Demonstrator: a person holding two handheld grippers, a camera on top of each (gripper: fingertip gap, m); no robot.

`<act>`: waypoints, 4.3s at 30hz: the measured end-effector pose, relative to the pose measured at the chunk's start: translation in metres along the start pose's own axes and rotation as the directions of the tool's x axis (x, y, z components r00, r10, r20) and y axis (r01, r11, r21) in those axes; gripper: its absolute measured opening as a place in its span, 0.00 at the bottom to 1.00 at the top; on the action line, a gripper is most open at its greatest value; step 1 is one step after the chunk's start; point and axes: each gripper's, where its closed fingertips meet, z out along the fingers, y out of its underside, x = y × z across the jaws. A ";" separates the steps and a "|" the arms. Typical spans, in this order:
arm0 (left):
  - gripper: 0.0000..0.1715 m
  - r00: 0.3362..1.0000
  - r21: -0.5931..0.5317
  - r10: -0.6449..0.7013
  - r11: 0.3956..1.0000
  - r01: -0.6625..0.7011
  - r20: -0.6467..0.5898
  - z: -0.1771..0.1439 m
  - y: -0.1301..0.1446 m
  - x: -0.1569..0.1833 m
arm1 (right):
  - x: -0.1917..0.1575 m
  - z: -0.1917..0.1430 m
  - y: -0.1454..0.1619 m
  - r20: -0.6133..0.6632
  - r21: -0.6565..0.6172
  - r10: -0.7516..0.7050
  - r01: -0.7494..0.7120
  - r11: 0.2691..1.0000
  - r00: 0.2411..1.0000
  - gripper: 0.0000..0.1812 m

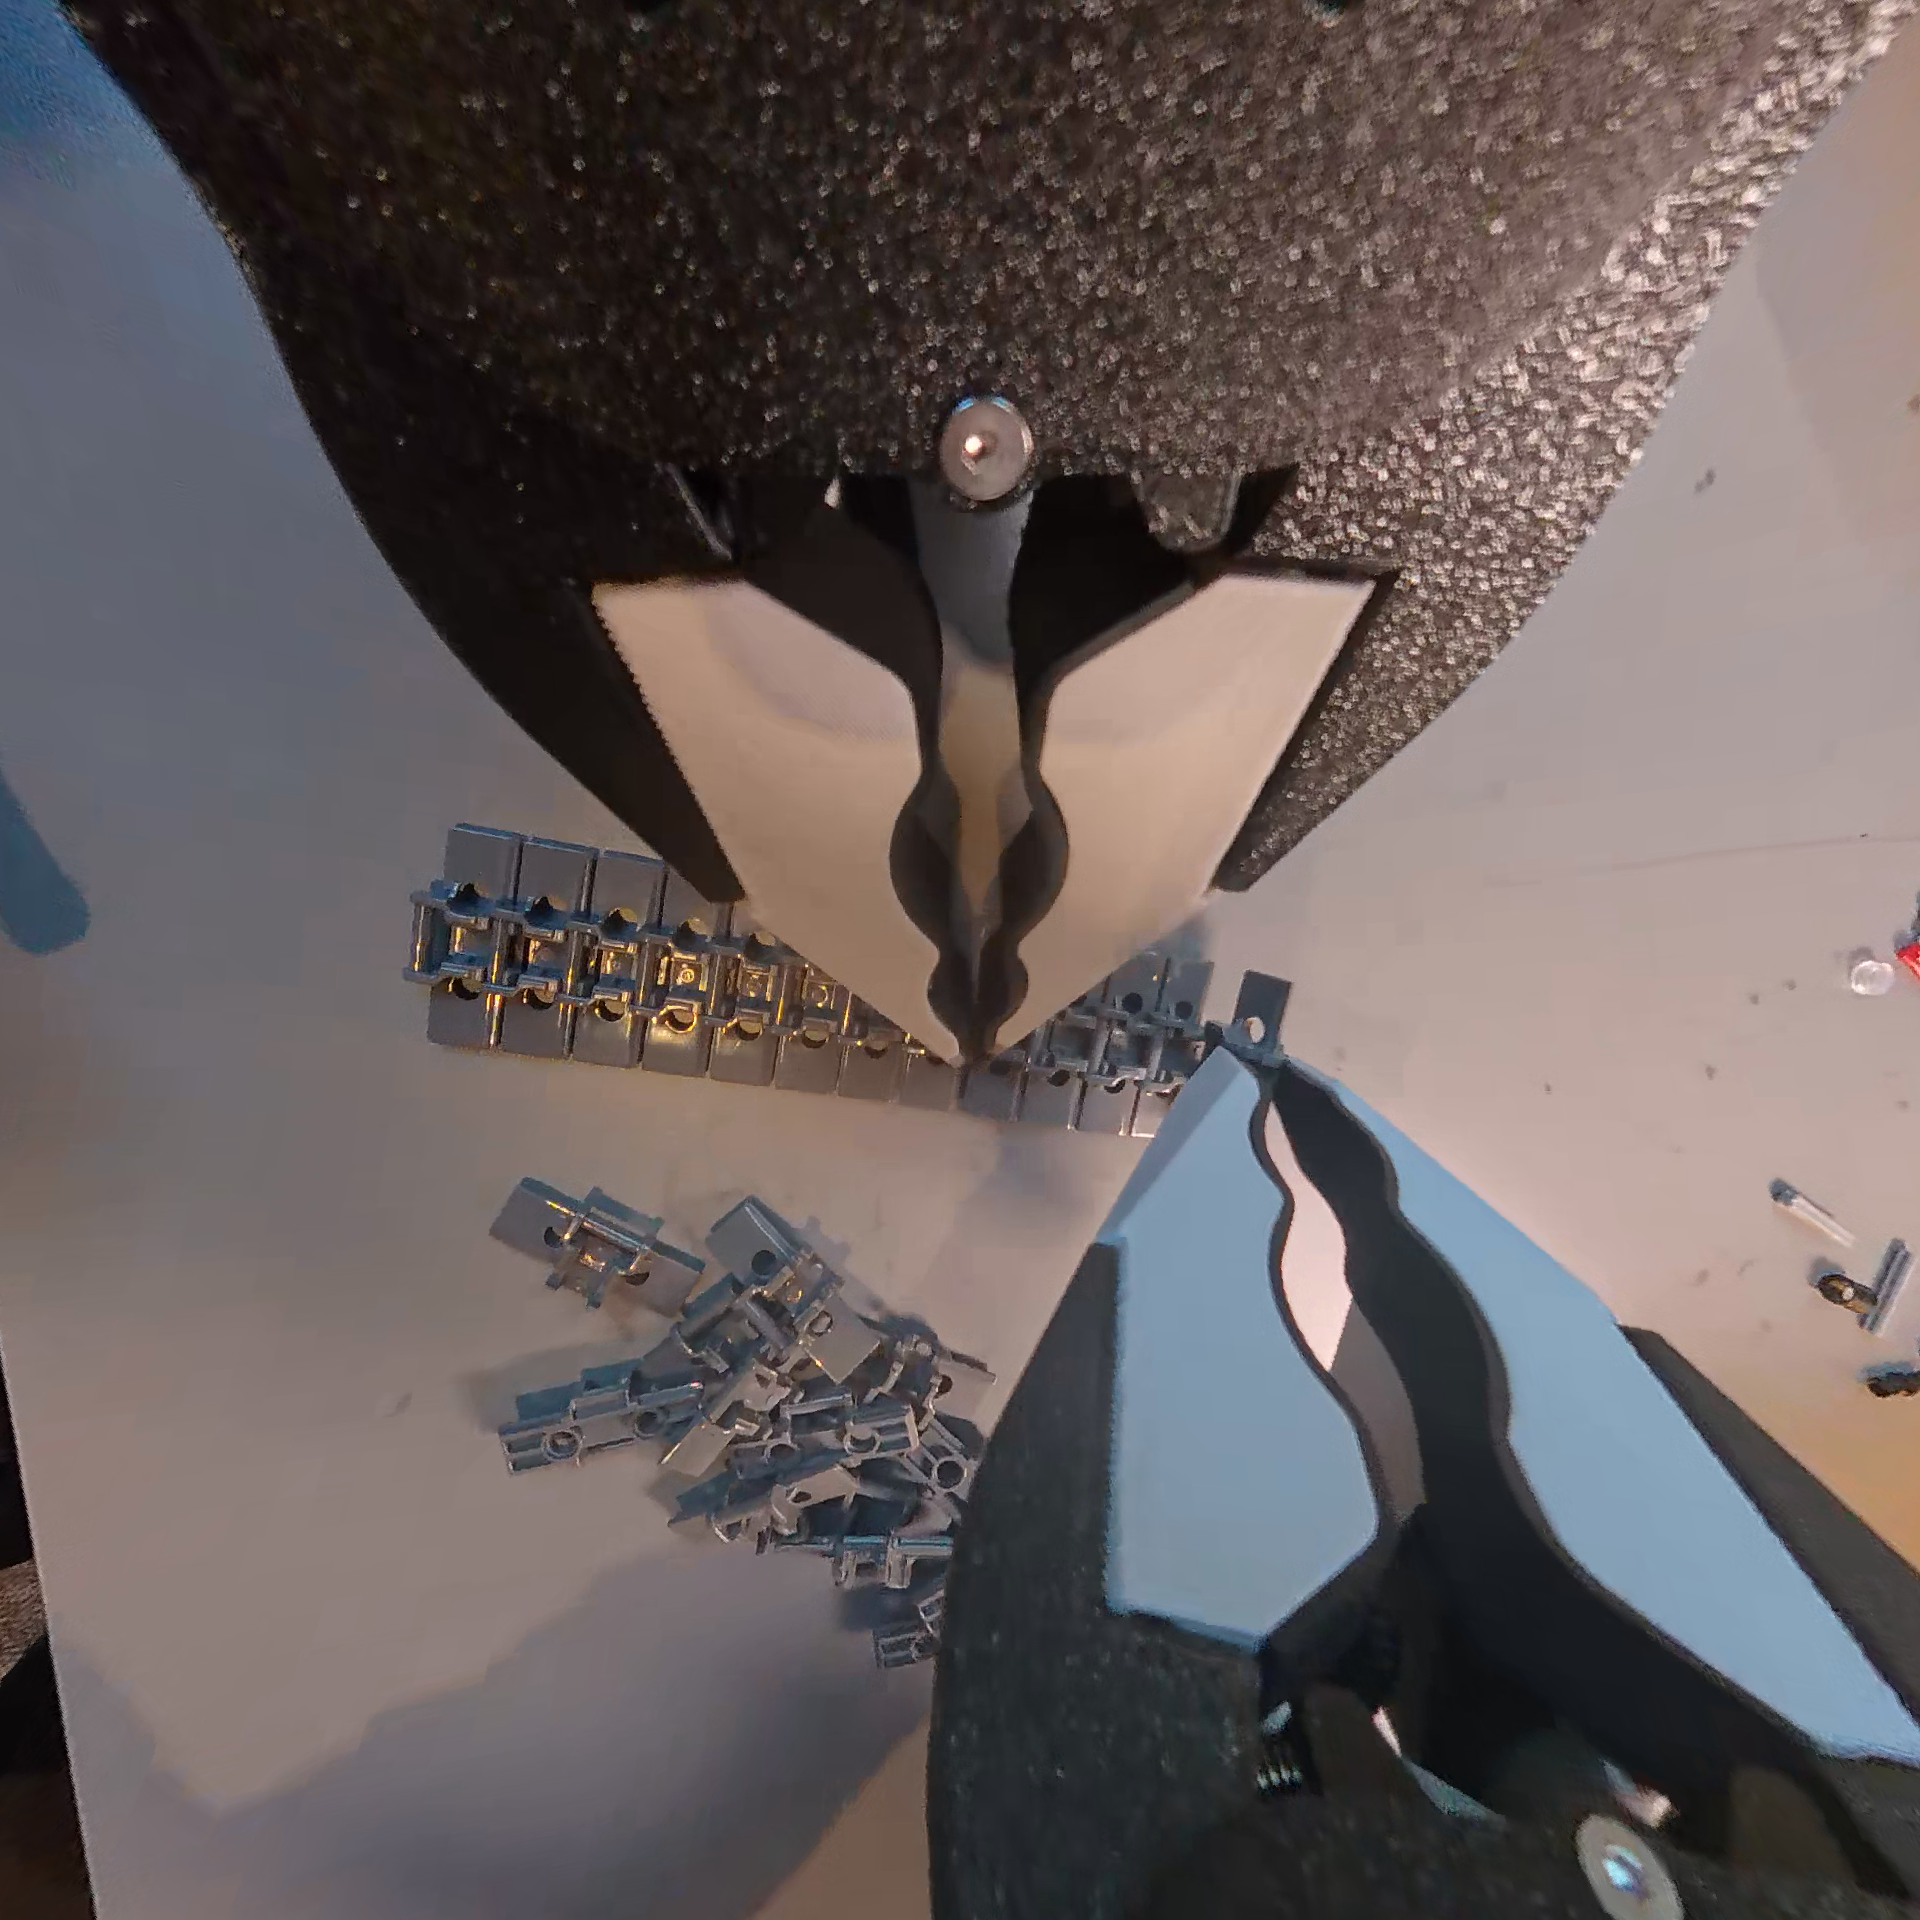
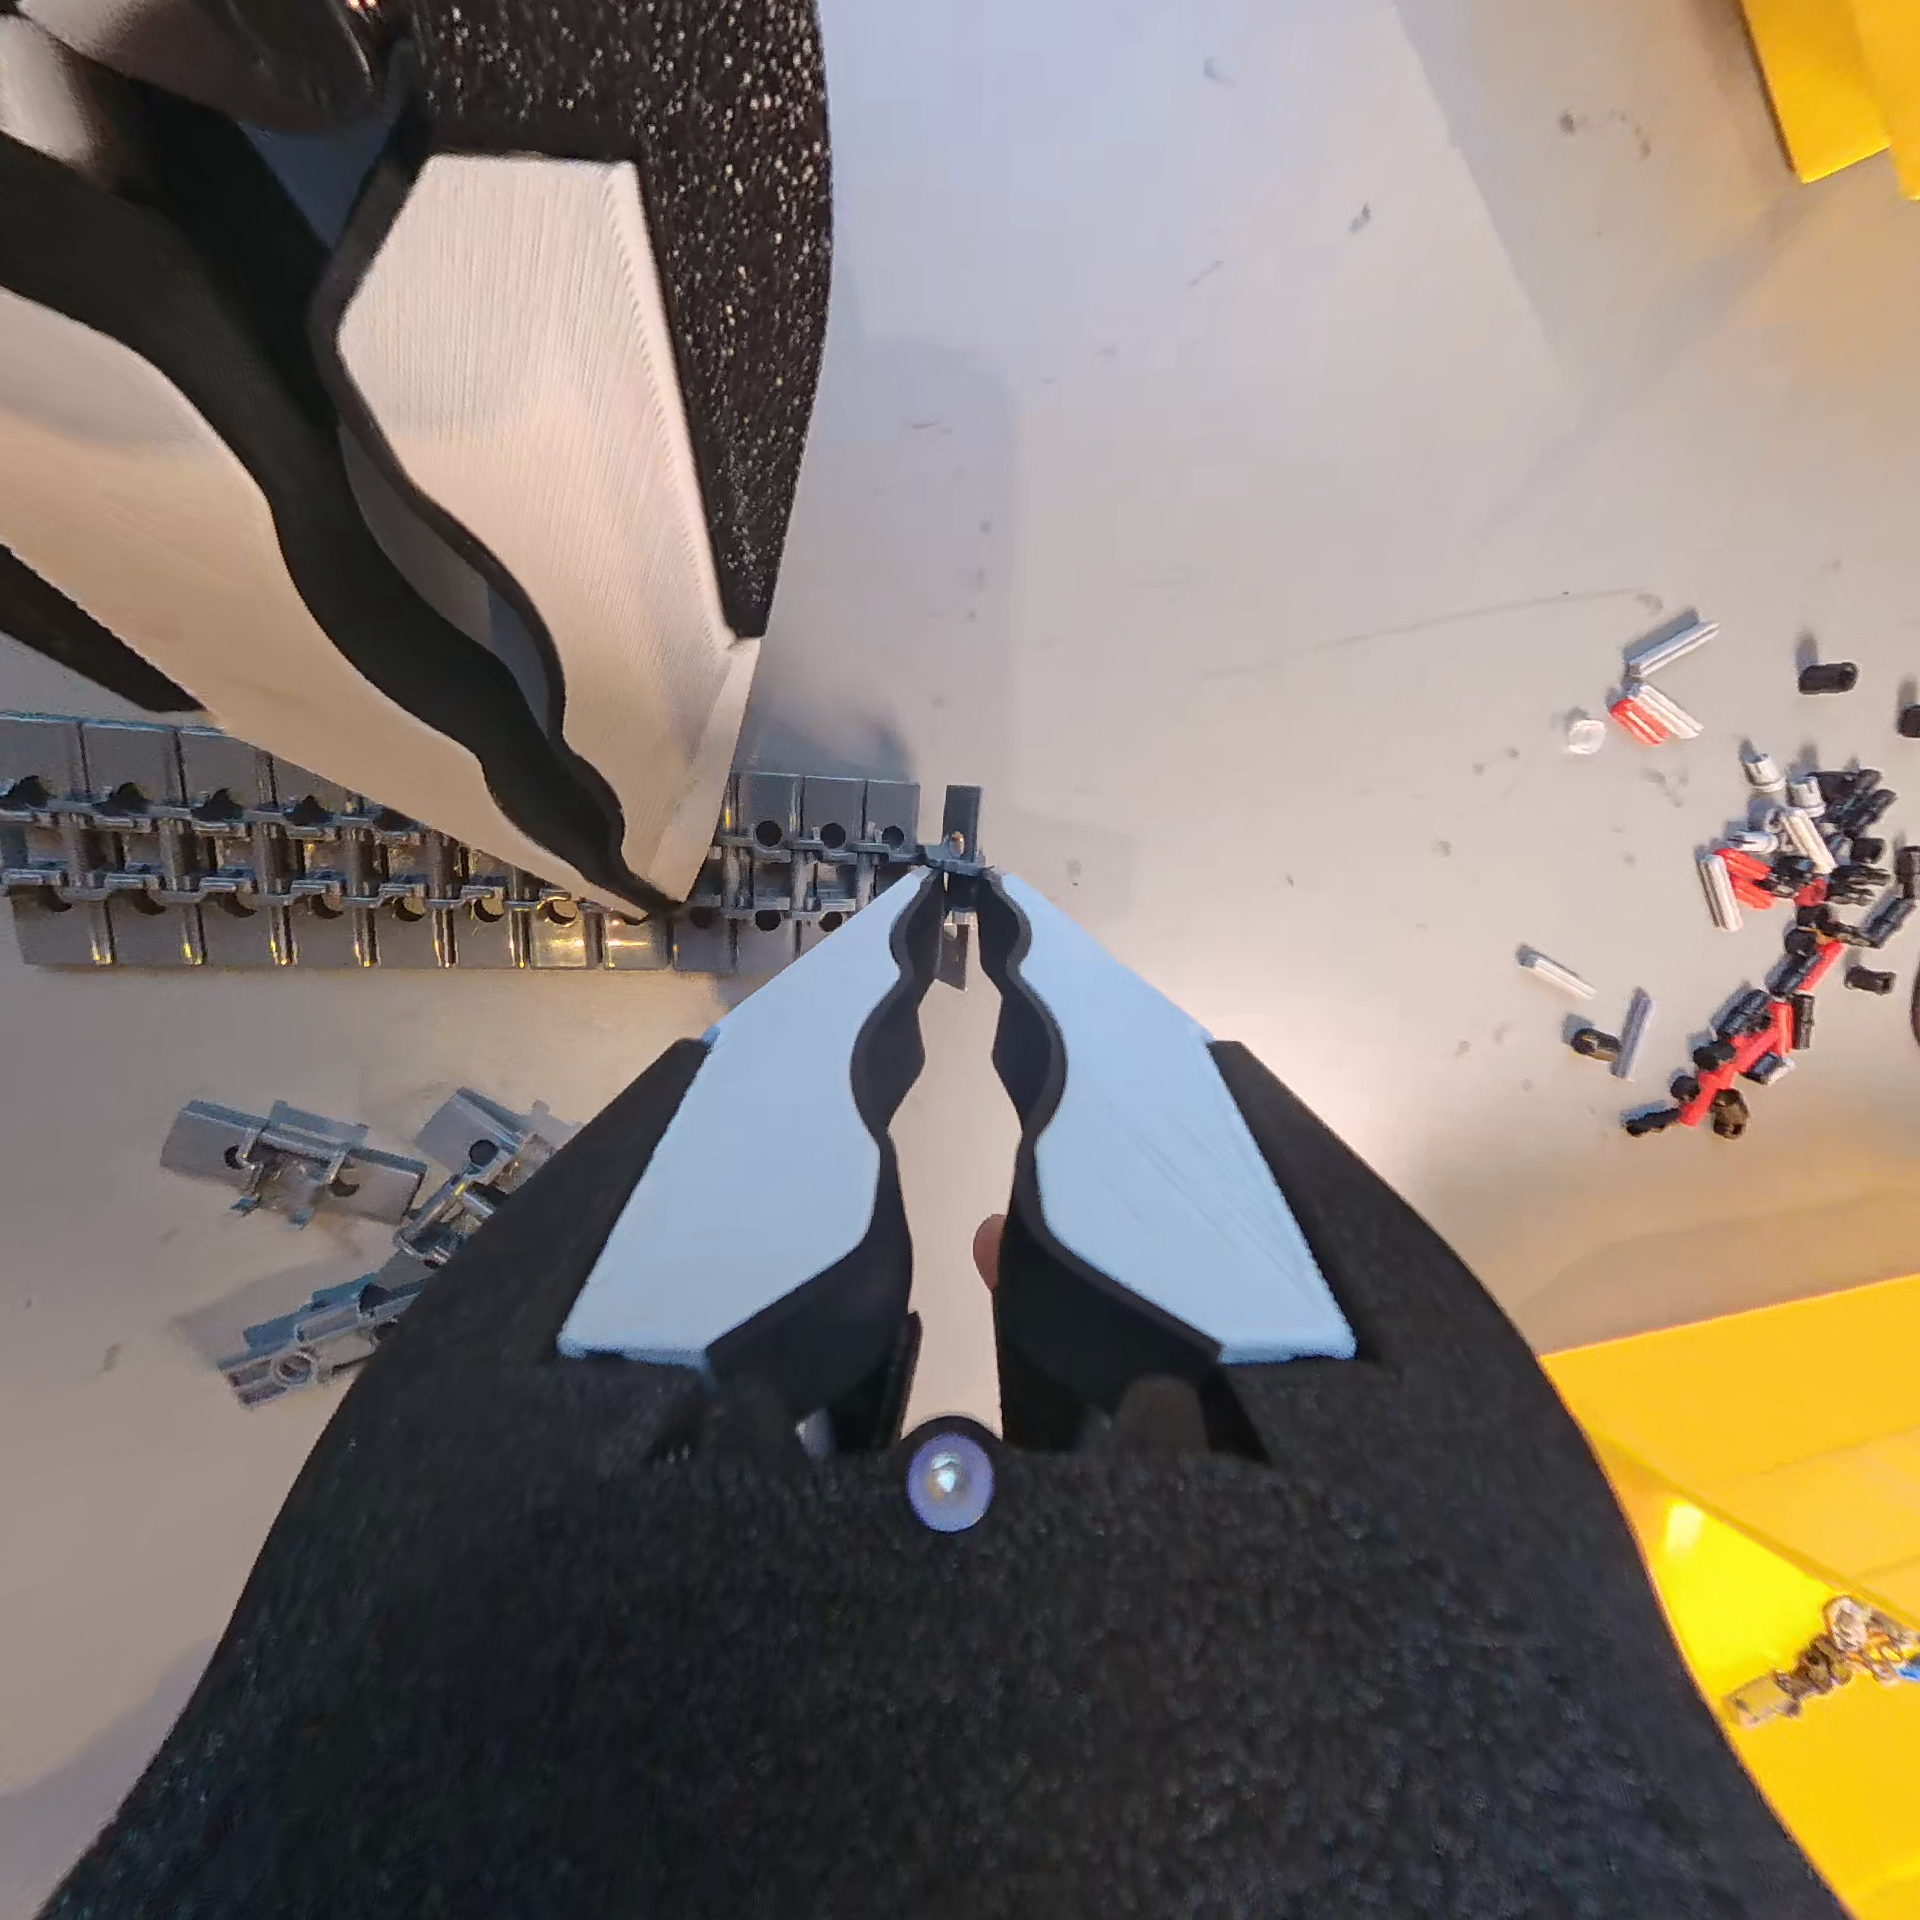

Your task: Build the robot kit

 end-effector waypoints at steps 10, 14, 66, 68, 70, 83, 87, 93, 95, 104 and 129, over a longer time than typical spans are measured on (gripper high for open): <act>0.00 0.996 0.010 0.073 0.997 -0.074 0.056 -0.001 0.001 0.002 | -0.003 0.000 -0.001 -0.073 0.056 -0.007 0.011 0.998 0.997 0.03; 0.00 0.981 0.006 0.152 0.988 -0.154 0.120 -0.002 0.001 0.004 | -0.004 0.000 -0.002 -0.107 0.072 -0.027 0.035 0.997 0.994 0.03; 0.19 0.979 -0.044 -0.049 0.998 0.041 -0.200 -0.021 0.025 -0.003 | -0.052 -0.053 0.053 0.212 0.269 0.128 -0.184 0.945 0.969 0.19; 0.18 0.973 -0.049 -0.021 0.999 0.010 -0.230 -0.019 0.023 -0.003 | -0.054 -0.054 0.050 0.227 0.279 0.119 -0.181 0.943 0.967 0.19; 0.18 0.966 -0.048 0.013 0.999 -0.026 -0.258 -0.017 0.022 -0.004 | -0.056 -0.052 0.050 0.230 0.277 0.110 -0.174 0.945 0.967 0.19; 0.18 0.885 -0.009 0.197 0.975 -0.222 -0.421 -0.011 0.015 -0.004 | -0.019 -0.026 0.026 0.103 0.307 0.161 -0.185 0.933 0.982 0.09; 0.18 0.880 0.011 0.203 0.975 -0.220 -0.430 -0.010 0.014 -0.003 | -0.019 -0.018 0.025 0.119 0.301 0.107 -0.138 0.944 0.987 0.09; 0.18 0.872 0.043 0.213 0.975 -0.217 -0.440 -0.010 0.014 -0.002 | -0.019 -0.013 0.025 0.138 0.285 -0.001 -0.038 0.958 0.990 0.09; 0.18 0.867 0.047 0.219 0.974 -0.222 -0.447 -0.011 0.014 -0.002 | -0.020 -0.012 0.026 0.143 0.274 -0.049 0.007 0.962 0.988 0.09; 0.17 0.848 0.078 0.229 0.973 -0.219 -0.479 -0.011 0.015 -0.002 | -0.024 -0.009 0.026 0.227 0.194 -0.149 0.105 0.975 0.962 0.07; 0.17 0.944 0.052 0.114 0.993 -0.103 -0.311 -0.033 0.024 -0.010 | -0.042 -0.057 0.044 0.205 0.311 0.046 -0.109 0.944 0.978 0.13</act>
